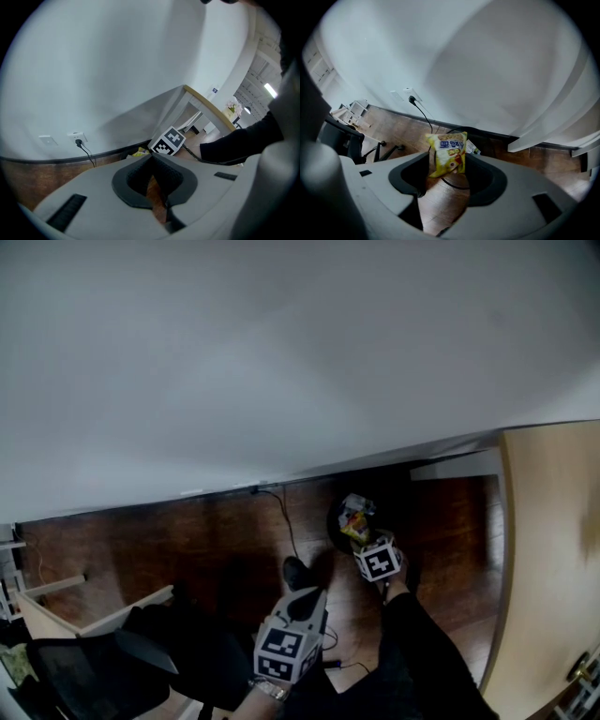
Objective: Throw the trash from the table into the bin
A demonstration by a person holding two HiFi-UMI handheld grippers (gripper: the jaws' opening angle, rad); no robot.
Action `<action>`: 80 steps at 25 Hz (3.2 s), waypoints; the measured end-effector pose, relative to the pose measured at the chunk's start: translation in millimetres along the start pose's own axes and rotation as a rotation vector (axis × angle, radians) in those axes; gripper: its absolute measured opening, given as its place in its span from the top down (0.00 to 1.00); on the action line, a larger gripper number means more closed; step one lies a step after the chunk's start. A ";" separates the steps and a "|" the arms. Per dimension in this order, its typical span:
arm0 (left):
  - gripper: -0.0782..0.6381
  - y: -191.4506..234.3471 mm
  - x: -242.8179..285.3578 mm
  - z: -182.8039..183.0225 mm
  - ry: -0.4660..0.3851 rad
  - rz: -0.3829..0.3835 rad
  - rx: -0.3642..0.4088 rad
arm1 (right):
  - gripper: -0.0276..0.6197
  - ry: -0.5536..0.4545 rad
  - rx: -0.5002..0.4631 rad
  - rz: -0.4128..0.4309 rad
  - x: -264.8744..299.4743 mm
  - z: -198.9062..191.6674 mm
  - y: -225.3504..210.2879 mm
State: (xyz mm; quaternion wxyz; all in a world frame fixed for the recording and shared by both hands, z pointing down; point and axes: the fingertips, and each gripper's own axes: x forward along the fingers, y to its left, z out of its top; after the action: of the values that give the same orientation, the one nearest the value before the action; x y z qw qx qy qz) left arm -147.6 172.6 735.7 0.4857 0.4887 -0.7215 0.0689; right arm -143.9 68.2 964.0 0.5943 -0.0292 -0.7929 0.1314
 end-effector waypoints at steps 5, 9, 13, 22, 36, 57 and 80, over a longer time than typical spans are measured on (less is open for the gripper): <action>0.88 -9.0 -3.0 2.1 -0.010 -0.005 -0.001 | 0.53 -0.024 0.007 0.031 -15.6 3.3 8.2; 0.88 -23.1 -25.1 9.0 -0.022 -0.006 -0.004 | 0.53 -0.085 0.041 0.074 -73.7 5.3 30.7; 0.88 -39.2 -30.3 35.3 -0.061 -0.029 0.037 | 0.53 -0.194 0.062 0.077 -142.5 23.1 26.5; 0.88 -110.3 -77.7 82.1 -0.129 -0.110 0.168 | 0.69 -0.402 0.123 0.136 -324.5 36.9 45.8; 0.89 -193.5 -140.3 114.4 -0.159 -0.180 0.324 | 0.95 -0.574 0.107 0.101 -479.4 -8.3 42.7; 0.89 -488.2 -52.9 71.5 0.137 -0.781 0.907 | 0.95 -0.809 0.968 -0.507 -609.2 -299.9 -63.0; 0.88 -566.2 -82.3 -44.8 0.284 -0.904 1.130 | 0.96 -0.929 1.284 -0.686 -613.6 -460.9 -1.9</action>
State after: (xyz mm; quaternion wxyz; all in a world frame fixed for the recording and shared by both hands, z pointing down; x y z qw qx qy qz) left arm 322.1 -39.5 483.3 0.2294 0.9004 -0.2344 0.2859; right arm 473.3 22.2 510.3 0.1180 0.6101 -0.6929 0.3658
